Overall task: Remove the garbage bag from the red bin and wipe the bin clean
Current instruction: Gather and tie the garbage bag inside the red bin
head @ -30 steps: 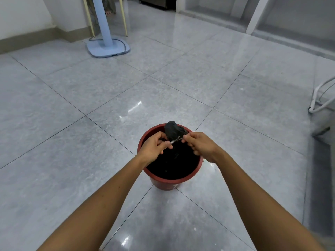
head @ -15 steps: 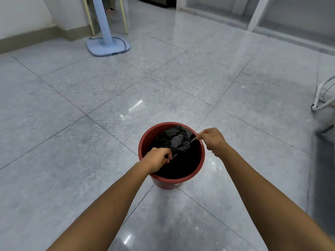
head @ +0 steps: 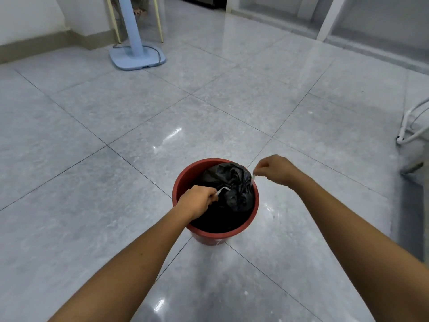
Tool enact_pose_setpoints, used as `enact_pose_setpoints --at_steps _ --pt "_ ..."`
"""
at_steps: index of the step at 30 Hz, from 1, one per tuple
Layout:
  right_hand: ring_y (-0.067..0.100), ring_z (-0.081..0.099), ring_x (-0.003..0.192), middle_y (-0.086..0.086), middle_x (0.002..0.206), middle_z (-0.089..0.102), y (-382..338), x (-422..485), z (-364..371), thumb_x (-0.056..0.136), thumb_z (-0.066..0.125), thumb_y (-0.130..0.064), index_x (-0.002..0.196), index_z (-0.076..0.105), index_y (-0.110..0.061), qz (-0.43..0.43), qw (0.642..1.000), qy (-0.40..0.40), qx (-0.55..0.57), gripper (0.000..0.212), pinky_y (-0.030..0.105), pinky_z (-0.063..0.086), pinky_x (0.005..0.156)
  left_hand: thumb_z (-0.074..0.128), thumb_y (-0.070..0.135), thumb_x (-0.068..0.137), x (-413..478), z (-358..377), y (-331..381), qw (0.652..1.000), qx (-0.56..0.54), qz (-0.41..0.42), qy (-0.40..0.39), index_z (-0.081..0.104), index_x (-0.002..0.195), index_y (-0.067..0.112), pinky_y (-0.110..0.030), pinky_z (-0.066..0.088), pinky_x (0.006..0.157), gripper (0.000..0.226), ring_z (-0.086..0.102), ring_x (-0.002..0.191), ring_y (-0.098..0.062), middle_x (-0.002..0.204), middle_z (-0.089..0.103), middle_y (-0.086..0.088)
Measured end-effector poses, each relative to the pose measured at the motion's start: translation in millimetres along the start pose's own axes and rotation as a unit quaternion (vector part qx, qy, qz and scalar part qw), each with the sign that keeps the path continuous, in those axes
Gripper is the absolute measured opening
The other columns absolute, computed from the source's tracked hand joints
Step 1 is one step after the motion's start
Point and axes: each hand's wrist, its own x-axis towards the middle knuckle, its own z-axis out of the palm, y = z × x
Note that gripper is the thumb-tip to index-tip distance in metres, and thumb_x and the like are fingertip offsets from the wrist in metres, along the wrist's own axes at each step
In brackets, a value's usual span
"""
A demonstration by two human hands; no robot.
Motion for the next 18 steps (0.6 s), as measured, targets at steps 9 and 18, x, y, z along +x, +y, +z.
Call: enact_pose_setpoints --at_steps 9,18 --pt "0.021 0.071 0.082 0.009 0.087 0.072 -14.4 -4.9 17.1 0.095 0.052 -0.016 0.081 0.06 -0.016 -0.041 0.989 0.003 0.142 0.017 0.03 0.054 0.074 0.046 0.021 0.099 -5.6 14.3 24.5 0.972 -0.12 0.156 0.124 0.064 0.091 0.015 -0.027 0.04 0.099 0.02 0.05 0.122 -0.014 0.13 0.057 -0.001" --pt "0.01 0.058 0.073 -0.006 0.075 0.067 -34.2 -3.8 18.4 0.089 0.059 -0.024 0.082 0.069 -0.018 -0.063 0.994 0.012 0.085 0.013 0.019 0.04 0.059 0.045 0.031 0.098 4.5 1.1 51.7 0.89 -0.404 -0.001 0.21 0.066 0.083 0.022 -0.01 0.043 0.069 0.027 0.06 0.083 -0.002 0.082 0.064 0.015"
